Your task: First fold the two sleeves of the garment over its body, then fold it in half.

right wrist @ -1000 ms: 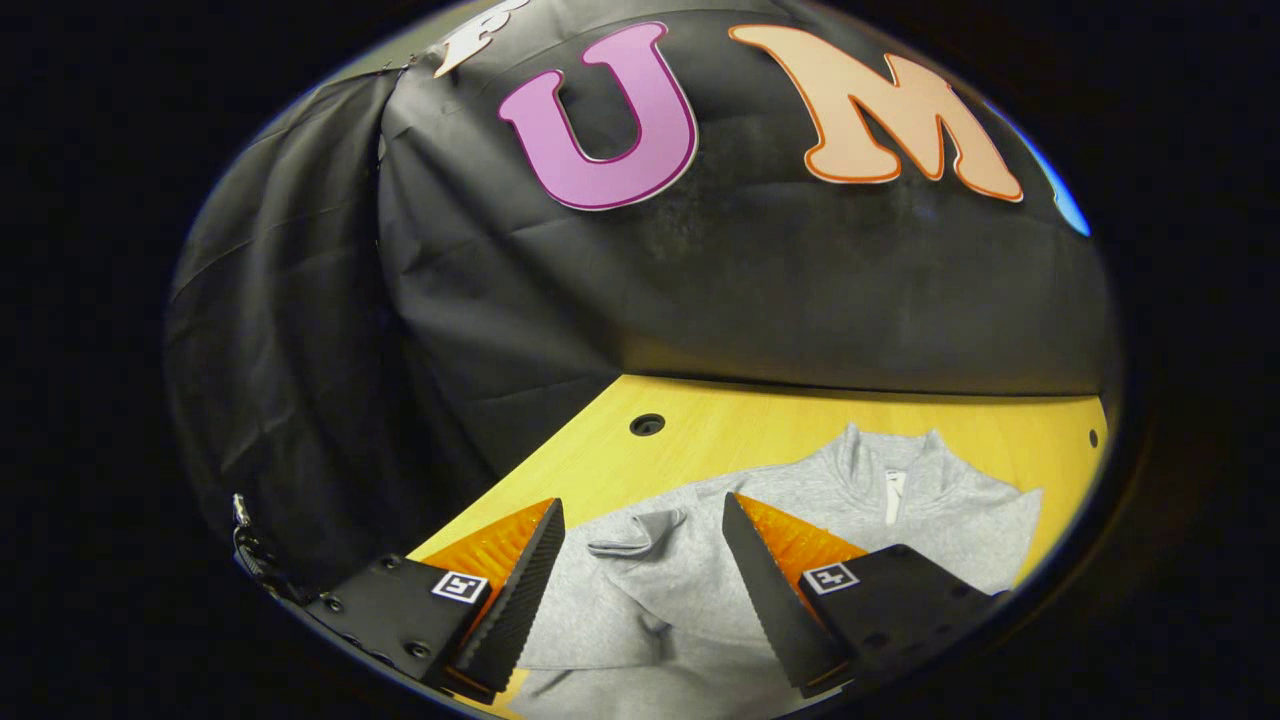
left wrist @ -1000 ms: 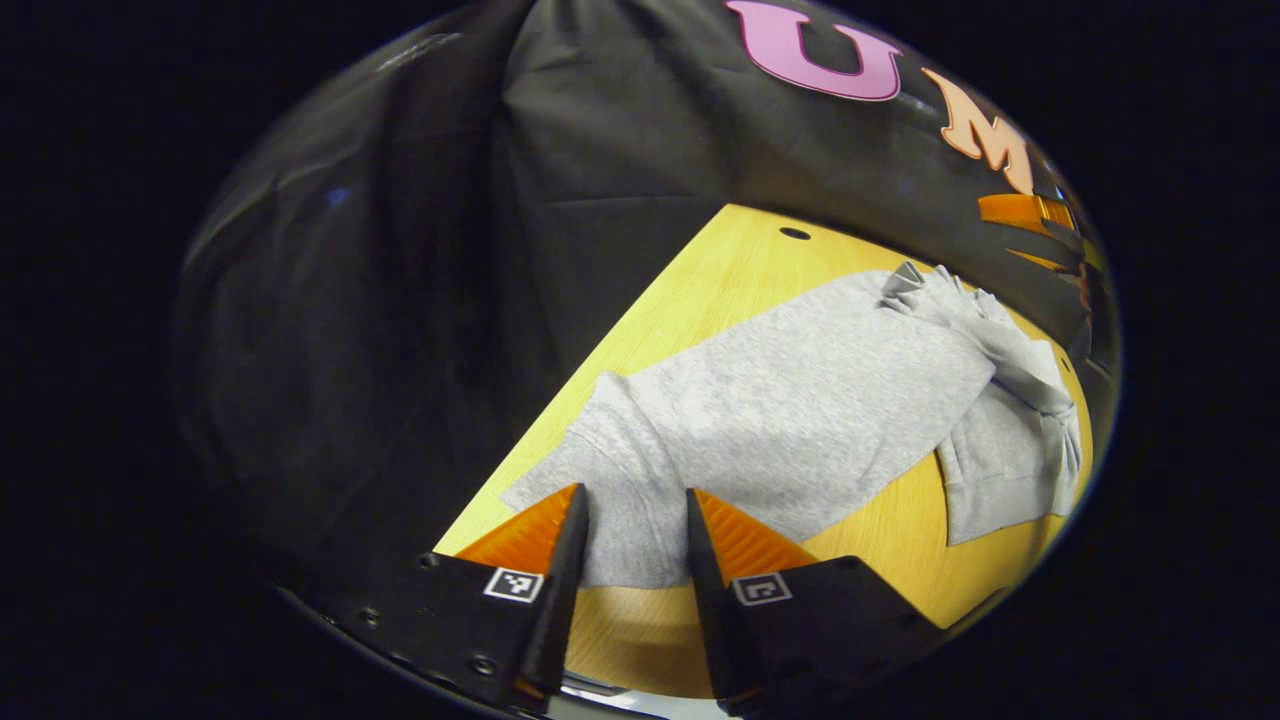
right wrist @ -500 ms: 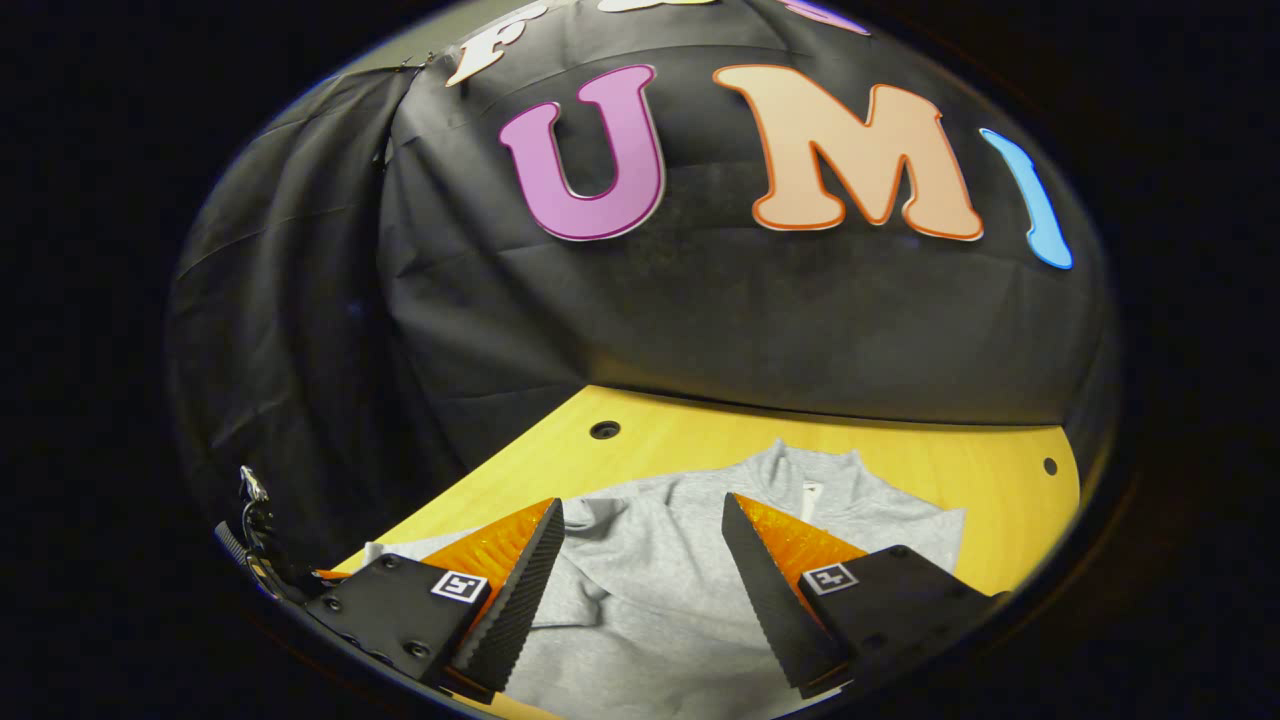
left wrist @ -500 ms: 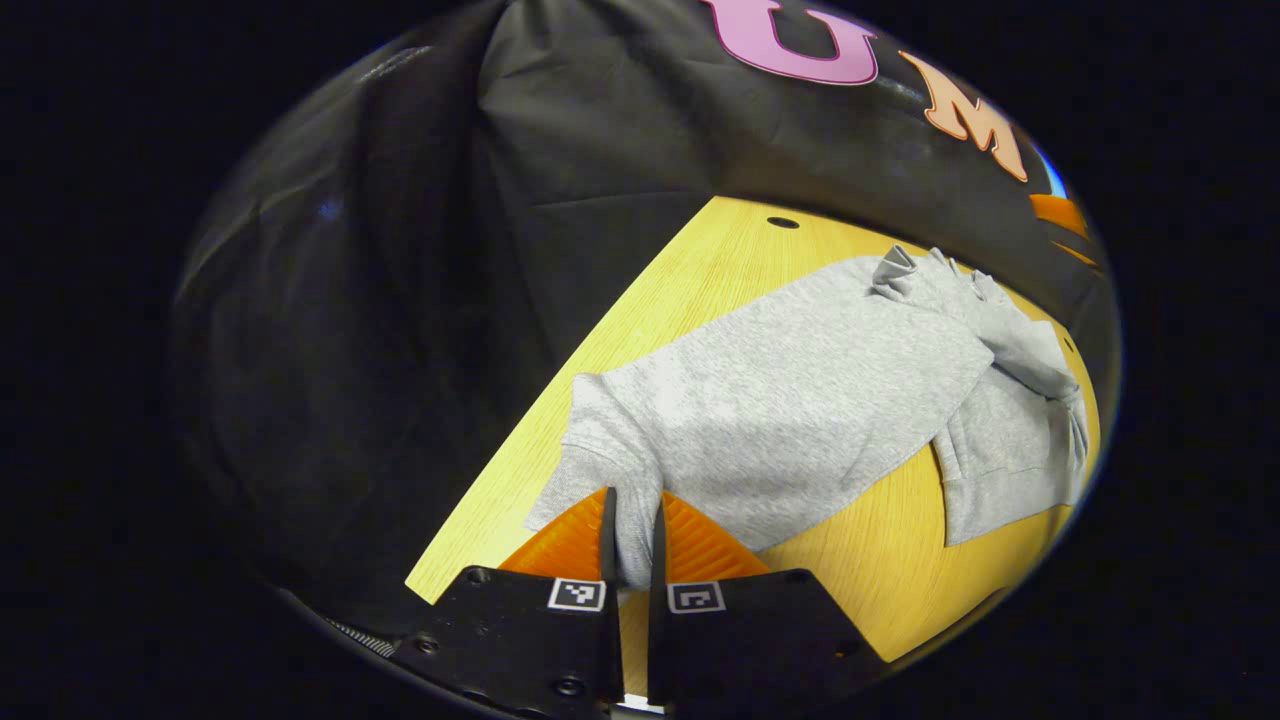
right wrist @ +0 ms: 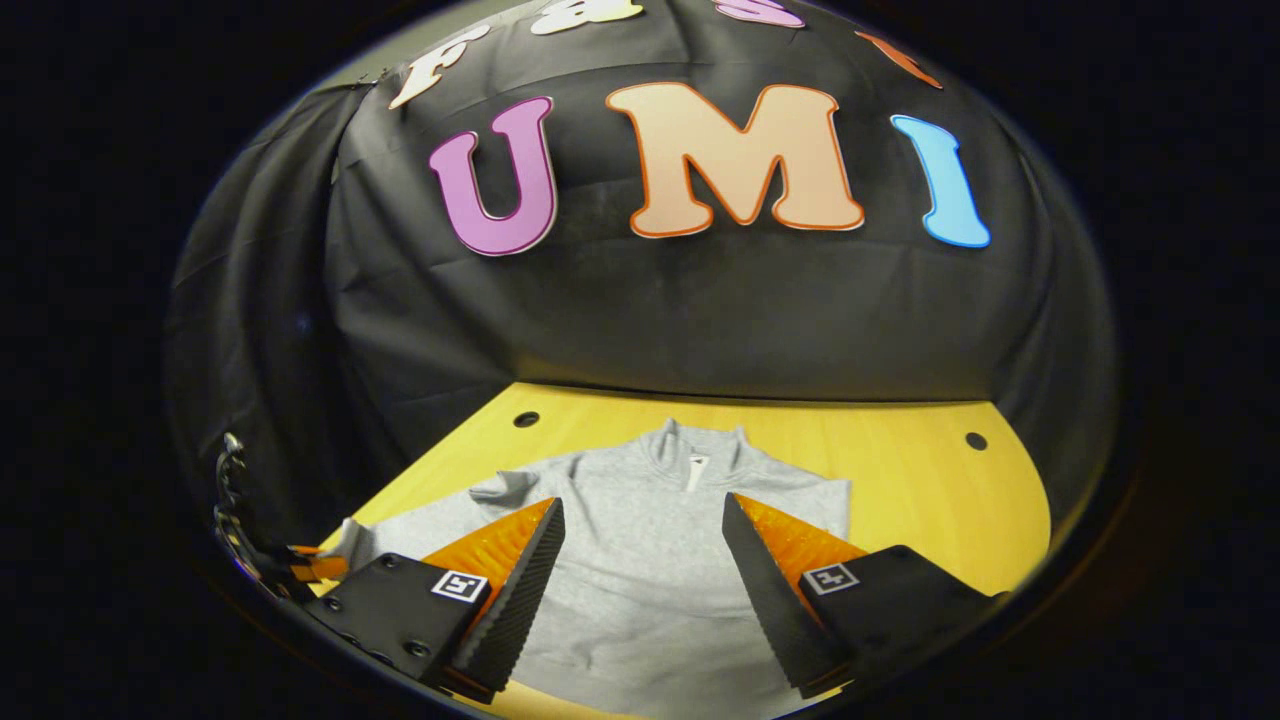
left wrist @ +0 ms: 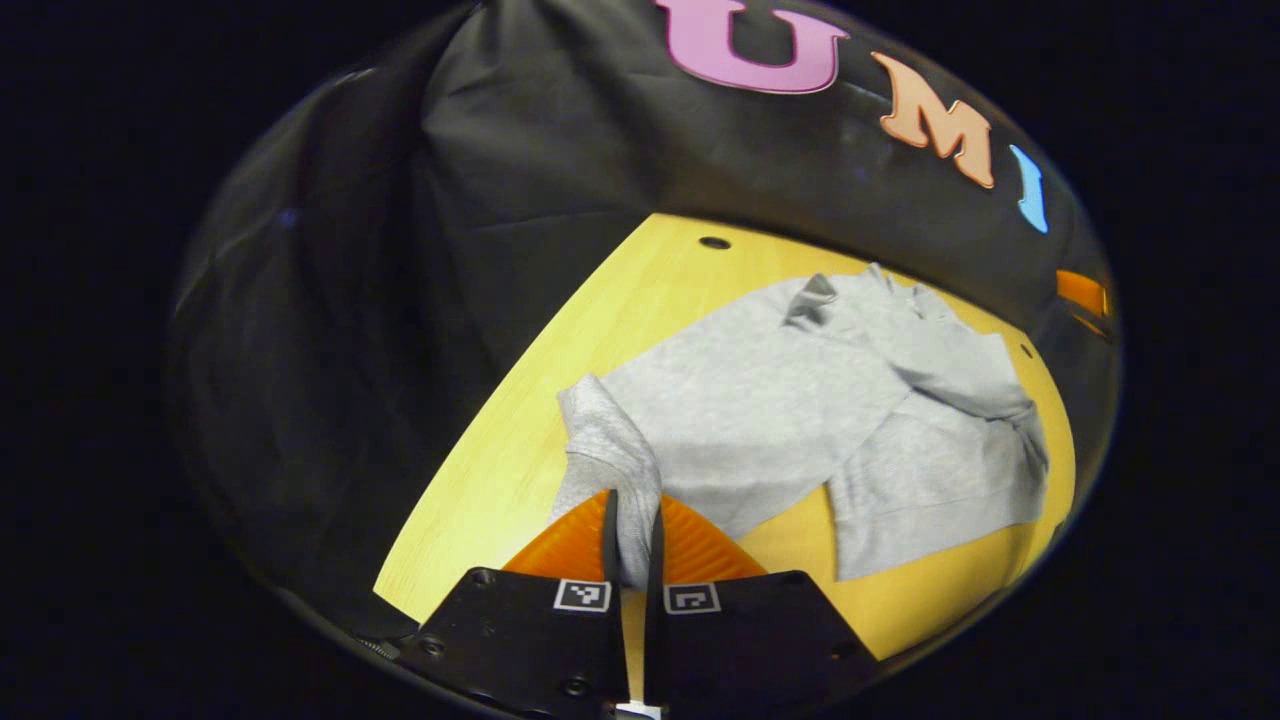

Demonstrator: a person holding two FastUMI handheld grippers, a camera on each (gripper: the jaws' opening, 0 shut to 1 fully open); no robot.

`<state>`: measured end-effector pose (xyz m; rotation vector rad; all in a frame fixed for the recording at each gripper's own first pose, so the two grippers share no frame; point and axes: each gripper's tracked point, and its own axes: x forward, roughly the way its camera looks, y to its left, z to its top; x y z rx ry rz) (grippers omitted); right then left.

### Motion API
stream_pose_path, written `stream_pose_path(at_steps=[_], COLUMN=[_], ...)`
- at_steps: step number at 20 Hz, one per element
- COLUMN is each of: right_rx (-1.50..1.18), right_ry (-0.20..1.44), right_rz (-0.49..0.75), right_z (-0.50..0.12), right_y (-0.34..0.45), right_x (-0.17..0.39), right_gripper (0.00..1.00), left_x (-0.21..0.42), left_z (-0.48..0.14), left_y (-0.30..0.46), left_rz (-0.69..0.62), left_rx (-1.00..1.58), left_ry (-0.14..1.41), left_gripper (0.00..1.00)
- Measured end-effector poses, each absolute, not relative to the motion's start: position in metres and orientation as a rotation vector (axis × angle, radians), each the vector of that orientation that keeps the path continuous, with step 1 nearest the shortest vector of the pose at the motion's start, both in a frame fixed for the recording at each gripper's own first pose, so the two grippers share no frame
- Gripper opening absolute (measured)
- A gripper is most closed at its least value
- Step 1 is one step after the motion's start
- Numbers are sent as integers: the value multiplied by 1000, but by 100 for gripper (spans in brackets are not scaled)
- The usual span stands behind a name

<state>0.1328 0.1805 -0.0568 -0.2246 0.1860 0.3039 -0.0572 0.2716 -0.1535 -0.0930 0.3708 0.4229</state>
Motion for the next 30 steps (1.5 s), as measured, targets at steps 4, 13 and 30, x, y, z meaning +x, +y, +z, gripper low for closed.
stream_pose_path(at_steps=[4,13,30], right_rx=[-193,-138,-99], right_ry=[213,204,229], right_rz=[279,211,120], right_z=[-55,-43,-42], right_y=[142,54,-59], right_x=[114,93,97], right_gripper=[98,98,95], left_x=[-19,64,230], left_z=[-111,-51,-41], left_y=[204,35,-134], left_rz=[296,-29,-282], left_rx=[-77,68,195], left_ry=[317,252,220], left_gripper=[5,5,5])
